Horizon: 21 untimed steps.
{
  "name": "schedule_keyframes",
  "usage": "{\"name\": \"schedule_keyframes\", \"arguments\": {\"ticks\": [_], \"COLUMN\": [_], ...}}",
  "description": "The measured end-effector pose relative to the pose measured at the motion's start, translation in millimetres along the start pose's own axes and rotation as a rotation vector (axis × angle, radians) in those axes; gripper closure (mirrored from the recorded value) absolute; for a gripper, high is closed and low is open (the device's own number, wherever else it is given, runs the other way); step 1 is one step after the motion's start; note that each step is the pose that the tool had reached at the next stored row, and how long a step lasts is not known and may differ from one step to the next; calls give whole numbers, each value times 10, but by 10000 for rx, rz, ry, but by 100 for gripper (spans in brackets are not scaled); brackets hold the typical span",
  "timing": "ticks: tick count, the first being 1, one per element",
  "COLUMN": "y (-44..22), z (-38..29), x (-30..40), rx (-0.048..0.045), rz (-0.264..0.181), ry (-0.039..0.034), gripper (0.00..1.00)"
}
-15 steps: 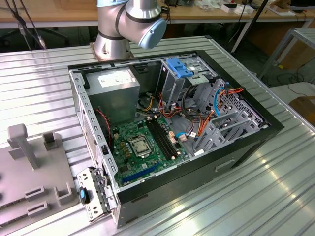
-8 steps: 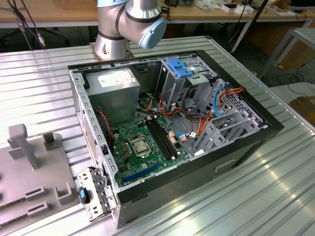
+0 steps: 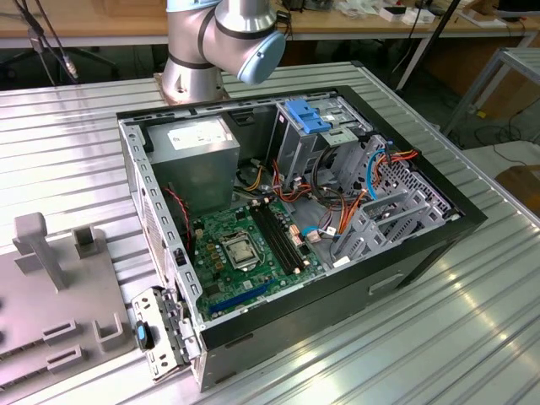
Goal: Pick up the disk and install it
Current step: 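Pick up the disk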
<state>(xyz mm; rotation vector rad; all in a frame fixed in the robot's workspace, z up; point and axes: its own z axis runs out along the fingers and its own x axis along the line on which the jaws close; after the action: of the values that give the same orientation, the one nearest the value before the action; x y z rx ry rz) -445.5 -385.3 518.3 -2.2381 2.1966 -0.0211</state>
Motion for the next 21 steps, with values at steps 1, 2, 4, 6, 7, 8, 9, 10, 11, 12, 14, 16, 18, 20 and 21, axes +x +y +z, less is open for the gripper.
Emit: {"name": "schedule_keyframes", "arguments": {"ticks": [1, 2, 4, 6, 7, 8, 9, 10, 11, 12, 14, 16, 18, 20, 21], "y": [-5, -20, -117, -204, -245, -310, -367, -403, -449, -487, -612, -713, -736, -777, -821], "z": [1, 2, 7, 12, 14, 18, 21, 24, 27, 30, 37, 35, 1, -4, -3], "x": [0, 1, 3, 4, 5, 6, 7, 8, 9, 9, 11, 13, 14, 15, 16], "rx": [0, 1, 1, 3, 2, 4, 4, 5, 8, 9, 20, 26, 28, 29, 29], "rz": [0, -2, -1, 0, -1, 0, -1, -1, -1, 0, 0, 0, -1, 0, 1], "ry": [0, 0, 1, 0, 0, 0, 1, 1, 0, 0, 0, 2, 1, 0, 2], "gripper": [63, 63, 63, 63, 63, 63, 63, 63, 63, 63, 63, 63, 63, 63, 63]}}
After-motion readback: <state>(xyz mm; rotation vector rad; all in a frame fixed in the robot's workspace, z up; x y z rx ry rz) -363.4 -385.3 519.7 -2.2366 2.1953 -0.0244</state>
